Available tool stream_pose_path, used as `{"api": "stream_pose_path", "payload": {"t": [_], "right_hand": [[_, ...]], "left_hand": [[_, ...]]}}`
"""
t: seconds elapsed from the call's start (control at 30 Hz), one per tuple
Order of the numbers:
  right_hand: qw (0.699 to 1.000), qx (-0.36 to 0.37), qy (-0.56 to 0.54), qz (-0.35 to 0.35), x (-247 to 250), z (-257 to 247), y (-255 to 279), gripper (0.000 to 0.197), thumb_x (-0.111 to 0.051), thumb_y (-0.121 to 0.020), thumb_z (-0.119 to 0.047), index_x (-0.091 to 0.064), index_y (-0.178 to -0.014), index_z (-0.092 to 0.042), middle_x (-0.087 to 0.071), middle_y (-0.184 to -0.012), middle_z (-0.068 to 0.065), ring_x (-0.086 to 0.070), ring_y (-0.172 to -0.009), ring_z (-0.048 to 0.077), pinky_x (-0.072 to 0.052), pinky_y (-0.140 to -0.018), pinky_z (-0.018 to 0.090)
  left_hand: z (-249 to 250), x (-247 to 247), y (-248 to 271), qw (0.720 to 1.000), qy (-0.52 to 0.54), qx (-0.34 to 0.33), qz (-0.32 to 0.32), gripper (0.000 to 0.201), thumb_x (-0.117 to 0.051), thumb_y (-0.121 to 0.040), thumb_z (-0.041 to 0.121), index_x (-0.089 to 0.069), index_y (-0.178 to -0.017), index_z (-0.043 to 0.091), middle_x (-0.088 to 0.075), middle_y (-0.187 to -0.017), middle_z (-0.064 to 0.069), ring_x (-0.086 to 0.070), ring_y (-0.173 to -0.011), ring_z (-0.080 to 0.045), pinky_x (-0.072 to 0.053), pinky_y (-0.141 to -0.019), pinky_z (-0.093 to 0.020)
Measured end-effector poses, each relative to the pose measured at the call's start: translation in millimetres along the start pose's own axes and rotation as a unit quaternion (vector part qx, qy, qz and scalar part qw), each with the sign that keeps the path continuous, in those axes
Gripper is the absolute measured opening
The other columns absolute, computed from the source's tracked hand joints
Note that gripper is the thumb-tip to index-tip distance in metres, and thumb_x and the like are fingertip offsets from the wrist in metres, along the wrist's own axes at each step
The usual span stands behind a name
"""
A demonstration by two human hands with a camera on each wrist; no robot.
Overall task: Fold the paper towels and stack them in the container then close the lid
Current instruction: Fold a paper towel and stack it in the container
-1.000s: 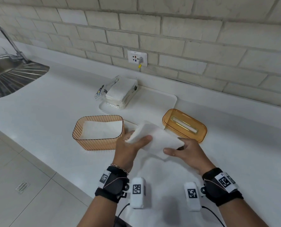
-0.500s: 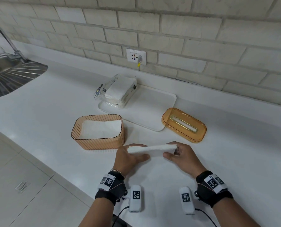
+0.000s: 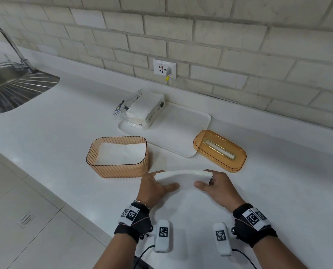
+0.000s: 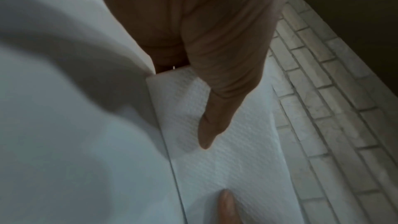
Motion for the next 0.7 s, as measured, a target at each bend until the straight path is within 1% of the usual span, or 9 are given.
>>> {"api": "stream_pose_path", "payload": {"t": [0.1, 0.2, 0.3, 0.37, 0.43, 0.5, 0.57, 0.63, 0.7], "right_hand": [[0.999, 0.017, -0.046, 0.007, 2, -10, 2, 0.020, -0.083, -0.089, -0.011, -0.078, -0.105, -0.022, -0.082, -0.100, -0.006, -0.076, -0.099, 0.011, -0.059, -0.090, 0.025], [0.994, 0.005, -0.109, 0.014, 5, -18, 3, 0.019, -0.080, -0.090, -0.010, -0.078, -0.107, -0.018, -0.082, -0.103, -0.005, -0.077, -0.101, 0.011, -0.059, -0.090, 0.027], [0.990, 0.002, -0.140, 0.019, 9, -23, 2, 0.022, -0.078, -0.091, -0.013, -0.076, -0.112, -0.019, -0.082, -0.107, -0.003, -0.077, -0.103, 0.015, -0.060, -0.092, 0.032], [0.987, -0.003, -0.157, 0.022, 12, -28, 3, 0.025, -0.077, -0.092, -0.015, -0.075, -0.117, -0.018, -0.081, -0.109, -0.002, -0.077, -0.104, 0.017, -0.062, -0.091, 0.035], [0.984, -0.006, -0.175, 0.024, 17, -33, 3, 0.025, -0.075, -0.094, -0.016, -0.074, -0.119, -0.017, -0.081, -0.110, 0.000, -0.077, -0.104, 0.020, -0.065, -0.086, 0.041], [0.982, -0.003, -0.186, 0.020, 19, -40, 3, 0.024, -0.074, -0.095, -0.017, -0.074, -0.119, -0.017, -0.081, -0.111, 0.002, -0.077, -0.104, 0.022, -0.066, -0.082, 0.043], [0.980, -0.005, -0.196, 0.011, 19, -47, 3, 0.023, -0.072, -0.097, -0.017, -0.074, -0.119, -0.017, -0.080, -0.111, 0.002, -0.077, -0.104, 0.022, -0.066, -0.080, 0.040], [0.978, -0.007, -0.208, -0.001, 14, -53, 1, 0.024, -0.070, -0.098, -0.018, -0.073, -0.122, -0.017, -0.080, -0.114, 0.003, -0.076, -0.106, 0.022, -0.065, -0.079, 0.038], [0.976, -0.010, -0.217, -0.021, 6, -60, 0, 0.030, -0.069, -0.099, -0.020, -0.070, -0.129, -0.016, -0.078, -0.119, 0.004, -0.075, -0.110, 0.024, -0.065, -0.081, 0.039]], "left_hand": [[8, 0, 2, 0.999, 0.033, -0.014, 0.007, 0.028, -0.098, -0.068, 0.013, -0.080, -0.088, 0.018, -0.082, -0.086, 0.003, -0.078, -0.086, -0.020, -0.060, -0.077, -0.030], [18, 2, 5, 0.995, 0.103, 0.000, 0.018, 0.032, -0.096, -0.069, 0.006, -0.074, -0.086, 0.023, -0.082, -0.087, 0.003, -0.079, -0.087, -0.023, -0.064, -0.080, -0.036], [20, 0, 4, 0.992, 0.122, 0.020, -0.001, 0.031, -0.097, -0.071, 0.014, -0.079, -0.096, 0.012, -0.083, -0.093, -0.005, -0.079, -0.090, -0.027, -0.065, -0.085, -0.046], [17, -1, 1, 0.992, 0.125, 0.035, -0.010, 0.033, -0.096, -0.072, 0.017, -0.080, -0.099, 0.011, -0.082, -0.095, -0.006, -0.079, -0.091, -0.027, -0.064, -0.082, -0.043], [15, -2, 0, 0.989, 0.137, 0.047, -0.017, 0.031, -0.095, -0.073, 0.018, -0.080, -0.100, 0.012, -0.082, -0.095, -0.009, -0.078, -0.091, -0.032, -0.063, -0.078, -0.041], [17, -4, 1, 0.985, 0.161, 0.057, -0.029, 0.031, -0.093, -0.075, 0.015, -0.078, -0.102, 0.012, -0.081, -0.099, -0.012, -0.076, -0.098, -0.039, -0.061, -0.084, -0.052], [19, -8, 6, 0.975, 0.209, 0.073, -0.035, 0.032, -0.090, -0.078, 0.010, -0.075, -0.105, 0.012, -0.080, -0.104, -0.013, -0.076, -0.101, -0.040, -0.062, -0.087, -0.058], [21, -15, 13, 0.949, 0.294, 0.105, -0.055, 0.036, -0.085, -0.081, 0.006, -0.072, -0.115, 0.009, -0.079, -0.111, -0.016, -0.077, -0.099, -0.037, -0.064, -0.076, -0.050], [23, -22, 19, 0.919, 0.361, 0.130, -0.088, 0.044, -0.081, -0.085, 0.006, -0.068, -0.127, 0.008, -0.075, -0.120, -0.023, -0.075, -0.100, -0.039, -0.062, -0.067, -0.044]]}}
Point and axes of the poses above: each hand's wrist, its own y-axis away from the middle knuckle, its own x-axis out of the back of the hand, z = x × y, the point moved 5 cm from there along -y, towards the middle knuckle
